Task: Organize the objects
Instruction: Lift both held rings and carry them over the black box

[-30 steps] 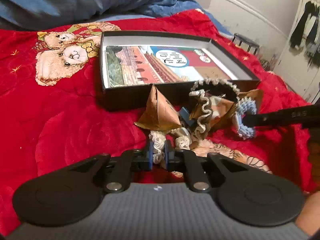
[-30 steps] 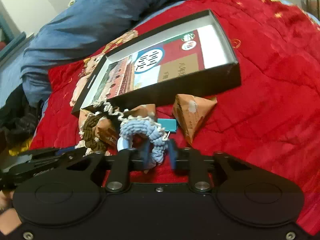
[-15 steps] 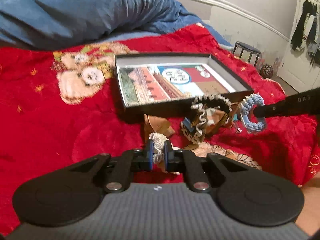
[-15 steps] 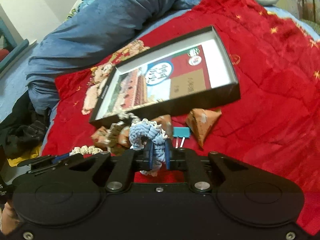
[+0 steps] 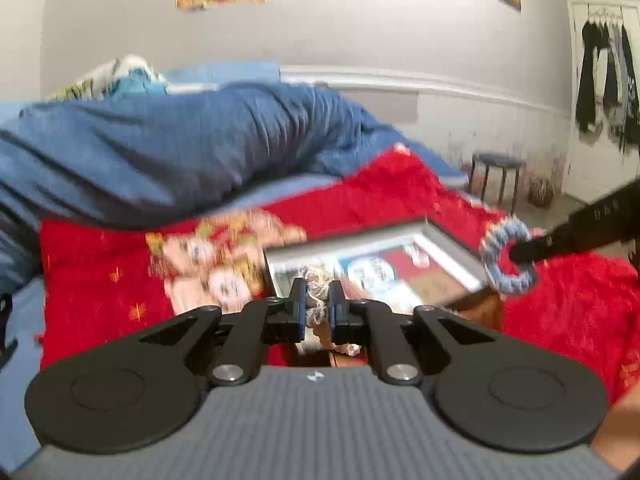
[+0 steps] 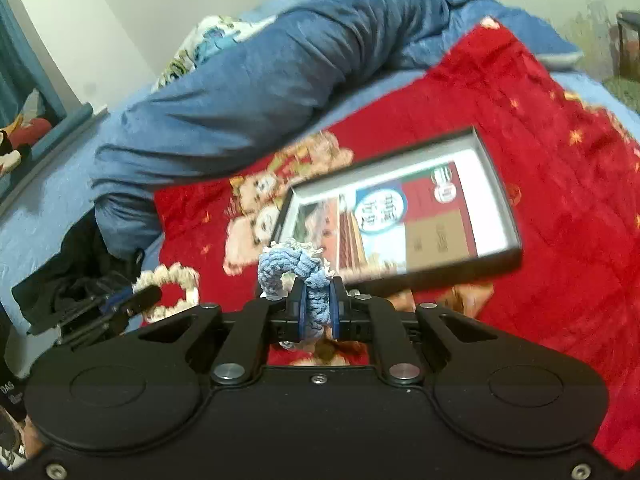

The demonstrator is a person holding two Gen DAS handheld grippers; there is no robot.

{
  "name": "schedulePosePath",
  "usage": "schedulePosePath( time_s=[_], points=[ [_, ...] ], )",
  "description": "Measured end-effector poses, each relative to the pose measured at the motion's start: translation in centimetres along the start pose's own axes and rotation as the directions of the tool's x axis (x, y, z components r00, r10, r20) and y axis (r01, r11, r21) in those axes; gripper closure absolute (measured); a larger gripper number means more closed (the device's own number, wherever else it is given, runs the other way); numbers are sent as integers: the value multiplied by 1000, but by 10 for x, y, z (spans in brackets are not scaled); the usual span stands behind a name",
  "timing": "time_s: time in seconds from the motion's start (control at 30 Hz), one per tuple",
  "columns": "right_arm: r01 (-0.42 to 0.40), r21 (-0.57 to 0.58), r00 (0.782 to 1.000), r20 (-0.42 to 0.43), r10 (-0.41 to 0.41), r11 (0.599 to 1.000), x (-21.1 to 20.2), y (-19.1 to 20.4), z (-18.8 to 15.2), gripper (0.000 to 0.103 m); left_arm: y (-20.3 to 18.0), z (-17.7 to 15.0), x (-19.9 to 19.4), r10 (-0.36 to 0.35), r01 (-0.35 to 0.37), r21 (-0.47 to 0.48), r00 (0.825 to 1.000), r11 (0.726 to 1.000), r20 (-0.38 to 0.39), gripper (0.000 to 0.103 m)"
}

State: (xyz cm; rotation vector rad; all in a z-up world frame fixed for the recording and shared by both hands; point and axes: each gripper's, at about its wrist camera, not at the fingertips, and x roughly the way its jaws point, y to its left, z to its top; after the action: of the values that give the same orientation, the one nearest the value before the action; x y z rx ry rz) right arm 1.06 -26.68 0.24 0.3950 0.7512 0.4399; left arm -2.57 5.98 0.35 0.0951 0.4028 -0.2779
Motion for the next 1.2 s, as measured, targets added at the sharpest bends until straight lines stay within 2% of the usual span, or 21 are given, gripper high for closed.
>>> schedulePosePath(
  time_s=[0.13, 0.2, 0.37, 0.5, 0.57, 0.6, 0.67, 0.73, 0.8, 0.83, 0.87, 0.97, 1.07, 1.2],
  points=[
    [-8, -15, 998, 68, 9, 1000, 7, 7, 15, 91, 8, 21, 17, -2, 4, -29, 997, 1000, 73, 89],
    [-26, 4, 993, 114, 25, 1000, 16, 9, 22, 91, 10, 30, 33, -24, 28, -45, 995, 999, 93, 89],
    [-50, 21, 969, 242, 43, 999, 54, 13, 35, 91, 0, 43, 87, -46, 45, 11, 986, 999, 159, 89],
    [13, 32, 943, 332, -23, 999, 80, 11, 36, 91, -8, 21, 129, -132, 119, 93, 980, 988, 146, 89],
    [71, 69, 923, 374, -91, 995, 93, 8, 33, 91, -10, 1, 149, -181, 165, 128, 976, 978, 122, 89],
    [93, 83, 916, 383, -118, 992, 97, 9, 30, 91, -10, -11, 154, -203, 183, 152, 971, 971, 127, 89],
    [157, 114, 898, 396, -190, 981, 113, 8, 22, 91, -2, -37, 157, -204, 180, 162, 968, 970, 145, 89],
    [185, 159, 884, 404, -235, 970, 129, 5, 12, 91, 12, -63, 160, -227, 207, 200, 971, 958, 79, 88],
    [169, 234, 872, 418, -256, 958, 144, -2, -1, 91, 21, -64, 171, -265, 257, 148, 964, 955, 37, 88],
    [157, 271, 872, 413, -262, 950, 151, -3, -7, 91, 25, -62, 176, -275, 271, 131, 961, 953, 14, 88],
    [162, 283, 883, 387, -267, 945, 156, -2, -9, 91, 29, -62, 178, -273, 270, 103, 962, 957, 10, 88],
    [229, 249, 876, 368, -310, 941, 156, 4, -15, 91, 39, -57, 180, -288, 285, 79, 957, 955, 28, 88],
    [197, 303, 881, 364, -304, 933, 149, 4, -25, 91, 37, -57, 179, -292, 290, 73, 956, 954, 16, 88],
    [214, 318, 881, 346, -323, 923, 139, 5, -30, 91, 39, -57, 182, -278, 279, 52, 960, 959, -16, 87]
  ],
)
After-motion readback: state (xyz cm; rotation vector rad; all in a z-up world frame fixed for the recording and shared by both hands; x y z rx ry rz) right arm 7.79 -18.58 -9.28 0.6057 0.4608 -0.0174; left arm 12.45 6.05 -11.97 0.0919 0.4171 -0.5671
